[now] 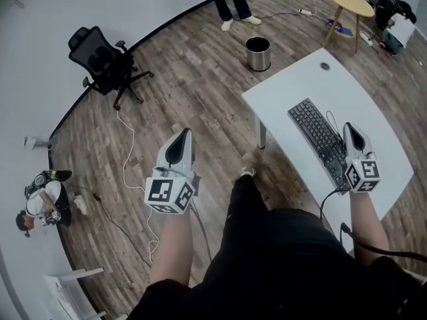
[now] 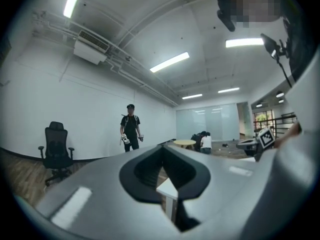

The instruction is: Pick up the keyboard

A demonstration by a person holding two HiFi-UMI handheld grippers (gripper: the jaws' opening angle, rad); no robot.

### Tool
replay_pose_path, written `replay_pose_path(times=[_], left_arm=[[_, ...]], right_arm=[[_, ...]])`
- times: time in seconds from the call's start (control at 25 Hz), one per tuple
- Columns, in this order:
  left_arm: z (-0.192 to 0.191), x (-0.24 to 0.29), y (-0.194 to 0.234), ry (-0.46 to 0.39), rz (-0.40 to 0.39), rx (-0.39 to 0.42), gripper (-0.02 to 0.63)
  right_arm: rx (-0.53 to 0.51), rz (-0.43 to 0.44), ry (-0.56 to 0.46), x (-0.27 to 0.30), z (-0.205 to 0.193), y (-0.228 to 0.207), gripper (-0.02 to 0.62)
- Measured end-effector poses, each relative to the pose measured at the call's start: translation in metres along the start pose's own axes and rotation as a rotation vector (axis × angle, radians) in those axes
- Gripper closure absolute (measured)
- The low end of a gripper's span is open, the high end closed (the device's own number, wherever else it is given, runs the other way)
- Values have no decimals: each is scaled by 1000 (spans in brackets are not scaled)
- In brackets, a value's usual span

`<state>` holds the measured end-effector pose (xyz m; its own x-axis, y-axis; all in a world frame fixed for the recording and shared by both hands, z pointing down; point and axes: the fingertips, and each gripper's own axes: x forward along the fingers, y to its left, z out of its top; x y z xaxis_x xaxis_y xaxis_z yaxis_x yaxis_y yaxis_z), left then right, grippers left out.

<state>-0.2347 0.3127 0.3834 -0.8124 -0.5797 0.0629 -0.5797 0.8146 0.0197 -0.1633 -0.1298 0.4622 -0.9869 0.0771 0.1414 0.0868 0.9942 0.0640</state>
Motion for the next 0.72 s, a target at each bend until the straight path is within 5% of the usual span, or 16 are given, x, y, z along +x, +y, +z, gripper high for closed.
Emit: replay_pose_path(times=[0.72], left_arm=[[1, 326, -59, 102, -668, 83, 604]], right_arm=[[137, -613, 92, -11, -27, -92, 594]])
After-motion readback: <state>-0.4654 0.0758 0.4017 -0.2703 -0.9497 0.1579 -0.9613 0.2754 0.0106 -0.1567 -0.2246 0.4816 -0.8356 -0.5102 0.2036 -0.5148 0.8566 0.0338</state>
